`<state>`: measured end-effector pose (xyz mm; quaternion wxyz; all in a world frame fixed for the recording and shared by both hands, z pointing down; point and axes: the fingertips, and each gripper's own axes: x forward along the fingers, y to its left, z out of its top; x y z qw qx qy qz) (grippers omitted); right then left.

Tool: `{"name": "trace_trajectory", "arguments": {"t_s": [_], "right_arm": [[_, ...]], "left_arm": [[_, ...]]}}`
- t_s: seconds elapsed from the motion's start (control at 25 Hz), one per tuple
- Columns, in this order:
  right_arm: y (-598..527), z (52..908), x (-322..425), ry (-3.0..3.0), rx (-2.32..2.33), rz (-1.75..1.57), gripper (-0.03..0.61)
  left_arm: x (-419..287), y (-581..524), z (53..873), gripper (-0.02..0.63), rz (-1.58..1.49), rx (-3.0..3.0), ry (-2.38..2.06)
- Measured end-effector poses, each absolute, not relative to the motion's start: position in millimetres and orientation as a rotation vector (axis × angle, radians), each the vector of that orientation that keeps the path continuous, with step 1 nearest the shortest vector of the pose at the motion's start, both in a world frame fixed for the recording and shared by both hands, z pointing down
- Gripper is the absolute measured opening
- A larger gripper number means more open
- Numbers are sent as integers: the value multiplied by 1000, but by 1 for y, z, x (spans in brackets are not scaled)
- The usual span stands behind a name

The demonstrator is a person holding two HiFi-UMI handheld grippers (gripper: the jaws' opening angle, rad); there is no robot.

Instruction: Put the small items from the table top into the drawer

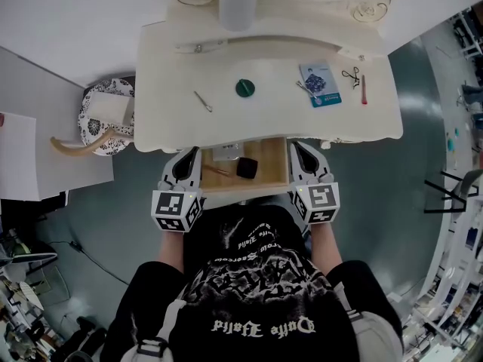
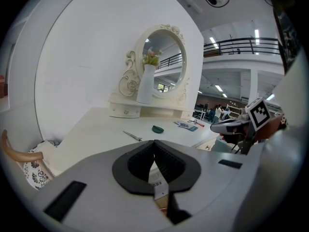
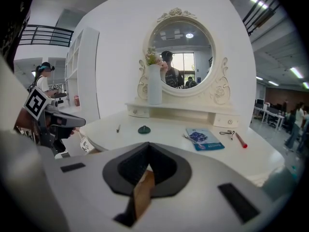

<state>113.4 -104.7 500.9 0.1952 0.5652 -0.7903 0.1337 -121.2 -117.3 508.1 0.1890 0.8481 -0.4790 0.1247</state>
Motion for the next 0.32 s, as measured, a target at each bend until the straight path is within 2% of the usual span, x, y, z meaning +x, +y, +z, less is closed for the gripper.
{"name": "trace_trajectory", "arguments": {"t_s": [0.32], "right_arm": [[-106,502,112,-2201,1573,357,9]], "left_arm": [[-122,-119,507,15,348,2390,-1344]]}}
